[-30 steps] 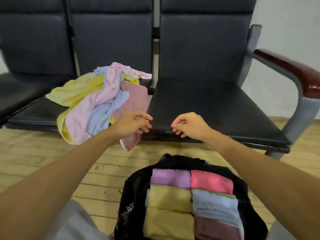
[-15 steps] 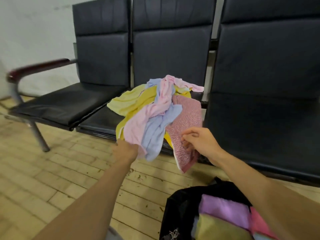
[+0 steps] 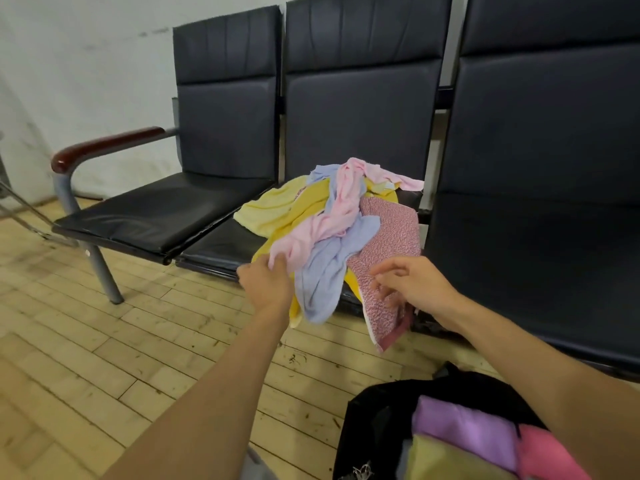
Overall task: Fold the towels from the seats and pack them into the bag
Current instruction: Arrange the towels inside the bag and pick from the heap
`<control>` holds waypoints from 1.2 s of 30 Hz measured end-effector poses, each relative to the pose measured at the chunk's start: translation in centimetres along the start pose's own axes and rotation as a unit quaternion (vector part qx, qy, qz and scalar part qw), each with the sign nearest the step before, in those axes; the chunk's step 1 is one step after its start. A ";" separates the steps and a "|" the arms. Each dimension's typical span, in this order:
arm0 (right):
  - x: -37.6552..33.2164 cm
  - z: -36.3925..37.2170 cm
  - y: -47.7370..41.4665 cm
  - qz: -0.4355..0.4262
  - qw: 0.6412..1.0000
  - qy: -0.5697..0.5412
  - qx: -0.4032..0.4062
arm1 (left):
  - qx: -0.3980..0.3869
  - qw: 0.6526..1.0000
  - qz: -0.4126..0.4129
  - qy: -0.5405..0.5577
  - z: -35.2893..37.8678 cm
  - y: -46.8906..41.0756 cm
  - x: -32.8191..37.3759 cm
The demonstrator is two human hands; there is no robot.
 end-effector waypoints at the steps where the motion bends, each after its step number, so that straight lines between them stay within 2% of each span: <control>1: -0.3 -0.1 0.1 0.000 1.000 -0.005 0.000 | -0.011 0.999 0.023 0.036 0.2 0.5 1.3; 4: -1.2 -0.3 0.4 0.013 0.999 -0.048 0.005 | -0.098 0.983 0.037 0.149 1.2 3.4 5.4; 7: -1.7 -0.4 0.5 0.049 0.989 -0.141 0.013 | -0.249 0.933 0.009 0.260 3.3 6.8 8.6; 9: -1.8 -0.8 0.7 0.080 0.963 -0.258 0.017 | -0.331 0.898 -0.011 0.289 4.7 8.8 9.7; 11: -1.7 -1.8 1.0 0.095 0.928 -0.358 0.036 | -0.381 0.875 -0.029 0.296 5.8 10.4 10.3; 13: -1.3 -3.6 1.5 0.104 0.910 -0.395 0.076 | -0.411 0.851 -0.063 0.321 6.8 11.8 10.7; 15: -0.5 -5.6 2.3 0.115 0.908 -0.387 0.115 | -0.435 0.835 -0.089 0.325 8.0 12.9 10.8; 18: 0.9 -9.1 4.0 0.129 0.930 -0.311 0.148 | -0.474 0.828 -0.106 0.281 10.2 15.2 10.4; 21: 2.1 -12.6 6.1 0.121 0.955 -0.228 0.150 | -0.503 0.837 -0.082 0.200 12.1 18.0 10.5; 24: 3.7 -15.5 8.4 0.093 0.968 -0.200 0.116 | -0.477 0.861 -0.087 0.154 13.7 19.9 10.6; 26: 5.4 -17.3 10.2 0.091 0.973 -0.176 0.120 | -0.437 0.874 -0.139 0.158 14.9 20.5 10.0; 29: 8.1 -19.3 12.6 0.101 0.964 -0.208 0.130 | -0.391 0.895 -0.173 0.130 16.6 21.2 8.7; 31: 8.9 -20.4 13.8 0.116 0.962 -0.206 0.136 | -0.357 0.926 -0.109 0.053 17.9 20.6 8.0; 33: 9.0 -21.2 14.6 0.123 0.969 -0.165 0.134 | -0.330 0.943 -0.015 -0.041 18.7 20.0 7.9; 35: 9.1 -22.0 15.2 0.133 0.974 -0.133 0.129 | -0.295 0.941 0.080 -0.143 19.0 19.4 7.9; 36: 9.3 -22.5 15.6 0.140 0.974 -0.120 0.134 | -0.287 0.929 0.111 -0.207 19.3 19.2 7.6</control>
Point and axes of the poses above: each hand's wrist, its own y-axis away from the middle knuckle, its own z-axis out of the palm, x = y × z, the point moved 5 cm from there along -y, towards the middle knuckle, and after that the axes turned 3 degrees about y, right-handed, at the moved point
